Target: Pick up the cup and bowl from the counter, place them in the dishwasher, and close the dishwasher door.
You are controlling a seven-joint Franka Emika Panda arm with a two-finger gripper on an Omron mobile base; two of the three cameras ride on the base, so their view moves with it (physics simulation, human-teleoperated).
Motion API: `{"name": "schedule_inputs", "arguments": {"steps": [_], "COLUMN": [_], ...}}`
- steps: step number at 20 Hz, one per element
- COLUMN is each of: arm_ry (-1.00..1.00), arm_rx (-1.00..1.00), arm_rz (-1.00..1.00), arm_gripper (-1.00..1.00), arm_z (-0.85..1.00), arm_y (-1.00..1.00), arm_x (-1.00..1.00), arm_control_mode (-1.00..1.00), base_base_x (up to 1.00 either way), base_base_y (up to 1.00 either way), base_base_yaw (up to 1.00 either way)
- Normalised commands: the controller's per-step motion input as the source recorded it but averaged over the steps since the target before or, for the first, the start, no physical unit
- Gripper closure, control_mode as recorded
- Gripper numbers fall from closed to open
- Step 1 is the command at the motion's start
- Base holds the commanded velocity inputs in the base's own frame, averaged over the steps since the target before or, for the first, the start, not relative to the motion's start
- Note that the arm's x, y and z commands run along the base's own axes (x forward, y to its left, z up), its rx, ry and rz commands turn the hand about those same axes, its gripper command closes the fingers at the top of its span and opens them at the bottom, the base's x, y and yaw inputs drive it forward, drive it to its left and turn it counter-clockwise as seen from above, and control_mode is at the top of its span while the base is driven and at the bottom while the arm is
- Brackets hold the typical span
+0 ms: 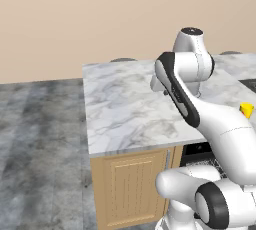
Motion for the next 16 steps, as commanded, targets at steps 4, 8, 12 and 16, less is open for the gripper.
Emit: {"name": "schedule_inputs", "arguments": {"steps": [4, 8, 12, 16], "arm_ry": [0.0, 0.0, 0.0, 0.0], "arm_rx": [0.0, 0.0, 0.0, 0.0], "arm_rz": [0.0, 0.0, 0.0, 0.0], "arm_gripper": [-1.0, -1.0, -1.0, -1.0], "arm_z": [0.0, 0.0, 0.0, 0.0], "arm_y": [-0.04, -0.18, -0.25, -0.28], "arm_x": [0.0, 0.0, 0.0, 0.0], "arm_control_mode": [-1.0, -1.0, -1.0, -1.0], "base_base_x": [0.0, 0.0, 0.0, 0.0], "base_base_y": [0.0, 0.0, 0.0, 0.0], "base_base_yaw": [0.0, 0.0, 0.0, 0.0]}}
